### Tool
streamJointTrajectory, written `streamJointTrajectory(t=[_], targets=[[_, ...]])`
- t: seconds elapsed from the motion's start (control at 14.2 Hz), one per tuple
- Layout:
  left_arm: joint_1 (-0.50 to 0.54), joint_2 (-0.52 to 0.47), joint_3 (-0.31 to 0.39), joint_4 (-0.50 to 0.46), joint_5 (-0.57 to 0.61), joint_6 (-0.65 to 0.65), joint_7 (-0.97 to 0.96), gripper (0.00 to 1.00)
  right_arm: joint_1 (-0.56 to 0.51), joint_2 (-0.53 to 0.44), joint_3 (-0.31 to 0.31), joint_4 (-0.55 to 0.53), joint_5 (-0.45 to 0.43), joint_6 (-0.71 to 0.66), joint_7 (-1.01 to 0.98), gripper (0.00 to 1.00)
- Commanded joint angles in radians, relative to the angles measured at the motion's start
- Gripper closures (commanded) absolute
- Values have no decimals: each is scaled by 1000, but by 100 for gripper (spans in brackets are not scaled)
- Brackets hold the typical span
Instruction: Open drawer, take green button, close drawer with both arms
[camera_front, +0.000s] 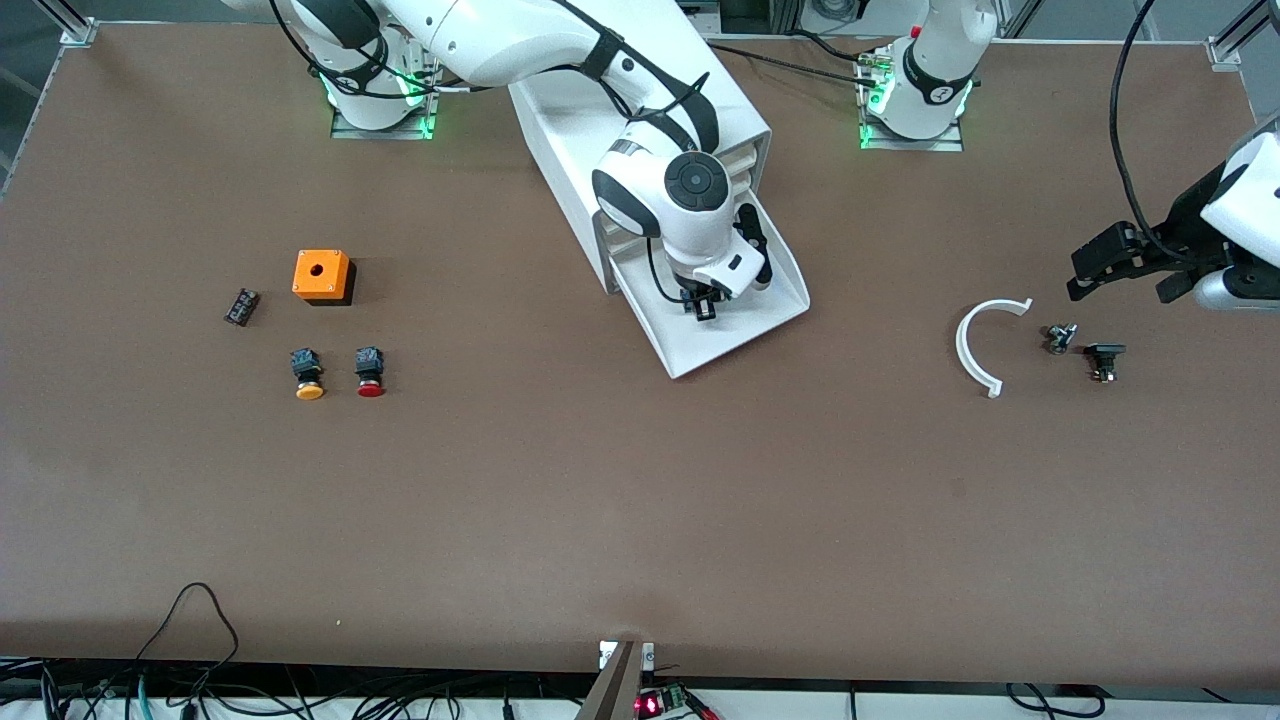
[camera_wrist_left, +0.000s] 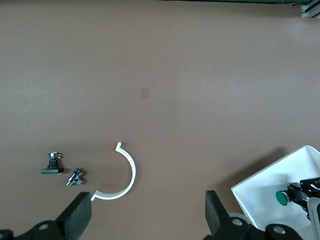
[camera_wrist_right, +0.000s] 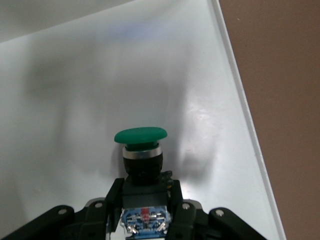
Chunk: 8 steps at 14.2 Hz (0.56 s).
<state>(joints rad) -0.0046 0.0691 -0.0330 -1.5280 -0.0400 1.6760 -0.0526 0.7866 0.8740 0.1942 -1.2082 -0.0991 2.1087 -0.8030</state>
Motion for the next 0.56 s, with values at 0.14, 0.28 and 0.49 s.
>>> streamJointTrajectory(t=[0.14, 0.28, 0.49], targets=[[1, -3, 5, 6, 25, -15, -9, 0, 10, 20, 2, 39, -24, 8, 1, 84], [1, -2, 4, 6, 25, -2, -6, 0, 0, -10, 2, 53, -22, 8, 31, 84], [1, -2, 4, 8, 23, -1, -3, 0, -10, -78, 2, 53, -24, 2, 144, 84]])
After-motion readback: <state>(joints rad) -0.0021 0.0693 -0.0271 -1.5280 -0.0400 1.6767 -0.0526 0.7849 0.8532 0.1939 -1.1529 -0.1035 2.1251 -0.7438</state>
